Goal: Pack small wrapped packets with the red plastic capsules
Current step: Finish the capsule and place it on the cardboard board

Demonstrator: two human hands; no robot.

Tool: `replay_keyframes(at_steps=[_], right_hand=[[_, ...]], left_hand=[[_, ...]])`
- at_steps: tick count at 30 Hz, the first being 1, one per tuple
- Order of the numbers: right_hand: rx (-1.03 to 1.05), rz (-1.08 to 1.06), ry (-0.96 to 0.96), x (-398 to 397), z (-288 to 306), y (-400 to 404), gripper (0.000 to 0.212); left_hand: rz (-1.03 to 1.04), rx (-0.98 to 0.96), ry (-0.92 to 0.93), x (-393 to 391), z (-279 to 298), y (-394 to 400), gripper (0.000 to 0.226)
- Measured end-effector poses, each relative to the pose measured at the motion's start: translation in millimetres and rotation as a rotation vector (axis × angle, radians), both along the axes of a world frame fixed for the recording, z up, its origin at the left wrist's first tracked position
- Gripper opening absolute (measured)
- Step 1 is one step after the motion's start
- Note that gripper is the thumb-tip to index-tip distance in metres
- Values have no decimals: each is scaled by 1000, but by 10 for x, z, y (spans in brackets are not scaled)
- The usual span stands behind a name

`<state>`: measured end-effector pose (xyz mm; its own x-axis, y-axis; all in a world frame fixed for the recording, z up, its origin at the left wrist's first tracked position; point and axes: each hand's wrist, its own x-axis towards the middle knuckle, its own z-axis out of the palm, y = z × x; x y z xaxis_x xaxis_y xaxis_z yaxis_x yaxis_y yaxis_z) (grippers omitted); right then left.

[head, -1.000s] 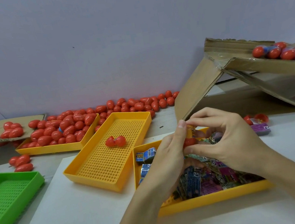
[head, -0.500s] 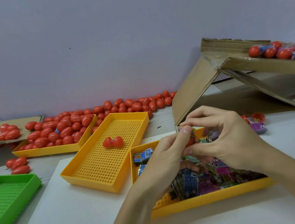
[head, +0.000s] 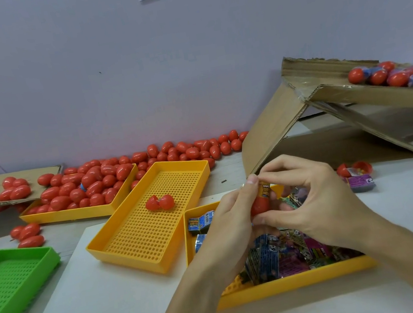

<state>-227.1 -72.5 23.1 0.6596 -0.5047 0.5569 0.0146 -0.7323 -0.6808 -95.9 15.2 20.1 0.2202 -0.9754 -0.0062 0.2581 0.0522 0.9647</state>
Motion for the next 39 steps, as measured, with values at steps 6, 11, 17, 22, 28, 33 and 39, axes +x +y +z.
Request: replay_keyframes(at_steps=[6,11,17,22,28,33,39], right_hand=[[2,-13,-9,-13,13,-18,45],[-8,-13,-19,-25,28,-26,44],[-23,-18,3,-29,12,-50,46],[22,4,-4,-41,-11,-92,39],[6,61,33,-56,-5,-97,36],[42,93,89,-74,6,-91,38],[53,103,62,-54,7,-51,38]], left_hand=[[-57,3,-21,-13,19,4,32],[-91,8,-30,-7,26,5,35],[-109,20,-122,27,32,13,37],[-54,-10,-95,-7,6,6,28],[-75,29,-266,2,2,24,27],[-150,66,-347,68,12,50,26],[-168,56,-256,90,41,64,20]])
